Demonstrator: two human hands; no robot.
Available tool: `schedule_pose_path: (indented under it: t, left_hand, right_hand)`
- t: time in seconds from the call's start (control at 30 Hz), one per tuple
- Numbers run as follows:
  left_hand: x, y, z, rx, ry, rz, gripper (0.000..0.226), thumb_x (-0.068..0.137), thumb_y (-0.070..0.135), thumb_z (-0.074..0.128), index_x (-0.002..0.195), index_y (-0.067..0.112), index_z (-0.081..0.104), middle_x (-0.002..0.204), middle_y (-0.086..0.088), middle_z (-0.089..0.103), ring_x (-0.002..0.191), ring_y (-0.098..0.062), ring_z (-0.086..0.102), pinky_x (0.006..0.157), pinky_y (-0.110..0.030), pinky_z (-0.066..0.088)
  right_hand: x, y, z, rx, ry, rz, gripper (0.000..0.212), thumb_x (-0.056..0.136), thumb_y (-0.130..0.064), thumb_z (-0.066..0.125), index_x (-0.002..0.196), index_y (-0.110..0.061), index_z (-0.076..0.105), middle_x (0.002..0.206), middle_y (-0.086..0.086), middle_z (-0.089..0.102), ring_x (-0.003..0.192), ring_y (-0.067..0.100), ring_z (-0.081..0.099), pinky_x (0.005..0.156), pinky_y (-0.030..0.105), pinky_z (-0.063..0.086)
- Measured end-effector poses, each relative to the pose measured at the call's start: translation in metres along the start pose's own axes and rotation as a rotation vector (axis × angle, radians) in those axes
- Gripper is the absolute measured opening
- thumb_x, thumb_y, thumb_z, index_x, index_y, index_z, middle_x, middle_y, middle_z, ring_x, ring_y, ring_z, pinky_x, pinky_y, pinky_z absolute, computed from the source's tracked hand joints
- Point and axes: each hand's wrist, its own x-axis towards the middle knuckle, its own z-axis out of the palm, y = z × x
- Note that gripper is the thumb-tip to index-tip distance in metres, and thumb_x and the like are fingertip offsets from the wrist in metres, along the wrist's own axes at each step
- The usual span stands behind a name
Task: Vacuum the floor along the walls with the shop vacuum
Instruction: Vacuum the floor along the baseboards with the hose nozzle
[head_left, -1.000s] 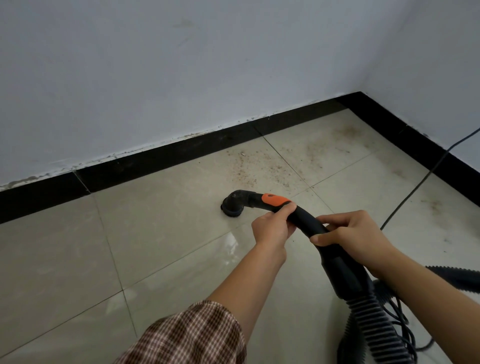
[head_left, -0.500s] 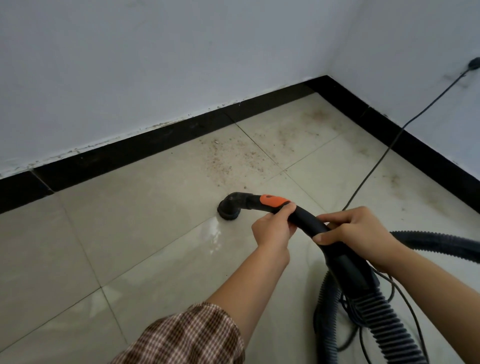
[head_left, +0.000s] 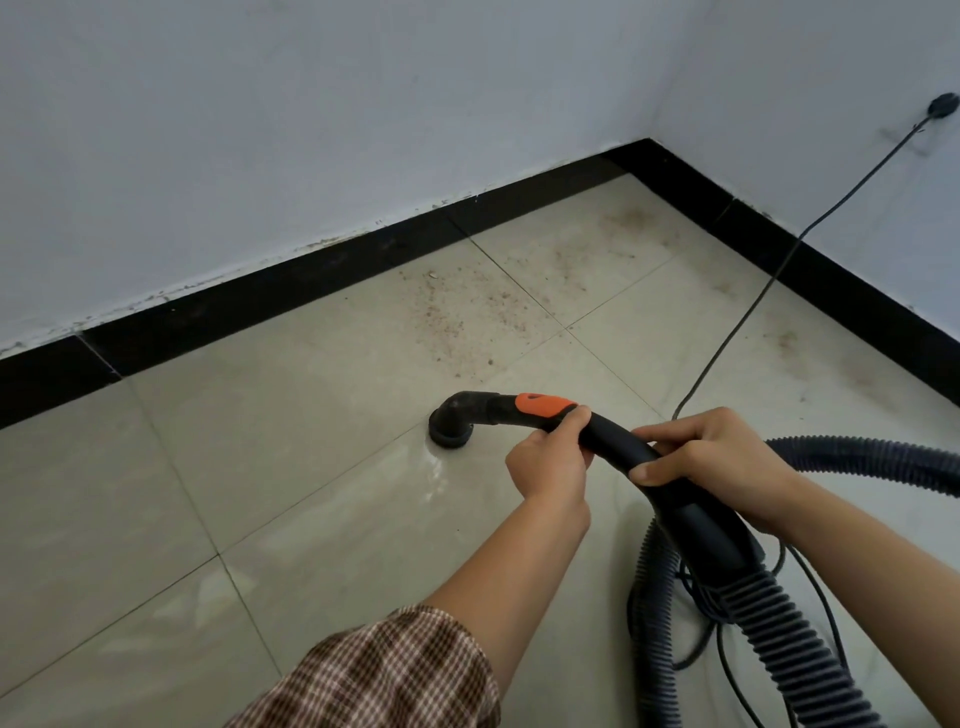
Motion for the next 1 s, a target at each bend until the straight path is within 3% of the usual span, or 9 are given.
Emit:
schedule_pose_path:
  t: [0.13, 0.47, 0.67, 0.8, 0.9, 1.0]
  left_hand:
    - [0.009, 0.016, -0.008, -0.029, 0.026, 0.038, 0.010, 0.079, 0.006, 0.078, 0.083, 0.006, 0.070, 0.093, -0.014, 0.074, 0.085, -0.022, 0.073, 0.073, -0.026, 0.058]
    - [0.031, 0.068, -0.022, -0.044, 0.054, 0.102, 0.012, 0.080, 0.006, 0.076, 0.084, 0.007, 0.065, 0.089, -0.011, 0.073, 0.079, -0.017, 0.072, 0.073, -0.026, 0.059]
    - [0.046, 0.110, -0.025, 0.021, 0.084, 0.095, 0.021, 0.082, 0.006, 0.073, 0.100, 0.005, 0.063, 0.100, -0.014, 0.070, 0.087, -0.023, 0.070, 0.083, -0.034, 0.058]
    - [0.054, 0.137, -0.026, 0.114, 0.099, 0.078, 0.039, 0.084, 0.007, 0.071, 0.120, 0.003, 0.059, 0.104, -0.018, 0.067, 0.087, -0.025, 0.067, 0.076, -0.034, 0.056]
    - [0.061, 0.155, -0.033, 0.161, 0.103, 0.080, 0.042, 0.083, 0.008, 0.073, 0.122, 0.002, 0.059, 0.095, -0.017, 0.067, 0.080, -0.023, 0.067, 0.066, -0.032, 0.056]
    - [0.075, 0.167, -0.046, 0.177, 0.077, 0.113, 0.042, 0.081, 0.006, 0.075, 0.121, 0.002, 0.061, 0.099, -0.018, 0.071, 0.085, -0.025, 0.071, 0.071, -0.032, 0.059]
  right_hand:
    - [0.011, -0.010, 0.015, 0.022, -0.001, 0.001, 0.032, 0.068, -0.001, 0.078, 0.093, -0.021, 0.080, 0.076, 0.012, 0.075, 0.058, 0.022, 0.069, 0.056, 0.029, 0.057]
    - [0.041, -0.050, 0.045, -0.064, -0.025, -0.104, 0.030, 0.065, -0.005, 0.081, 0.092, -0.018, 0.080, 0.076, 0.010, 0.075, 0.058, 0.021, 0.068, 0.065, 0.036, 0.061]
    - [0.069, -0.084, 0.061, -0.256, -0.091, -0.165, 0.024, 0.069, -0.013, 0.081, 0.093, -0.012, 0.079, 0.082, 0.011, 0.075, 0.072, 0.022, 0.070, 0.071, 0.031, 0.060]
    - [0.084, -0.102, 0.072, -0.300, -0.147, -0.134, 0.024, 0.071, -0.011, 0.079, 0.094, -0.007, 0.076, 0.082, 0.011, 0.072, 0.074, 0.023, 0.069, 0.067, 0.028, 0.058]
    - [0.096, -0.109, 0.082, -0.308, -0.147, -0.135, 0.025, 0.072, -0.011, 0.078, 0.096, -0.007, 0.076, 0.085, 0.012, 0.072, 0.079, 0.025, 0.069, 0.074, 0.033, 0.060]
    - [0.107, -0.114, 0.096, -0.307, -0.130, -0.144, 0.028, 0.072, -0.012, 0.078, 0.100, -0.009, 0.076, 0.086, 0.011, 0.072, 0.080, 0.024, 0.069, 0.079, 0.037, 0.060]
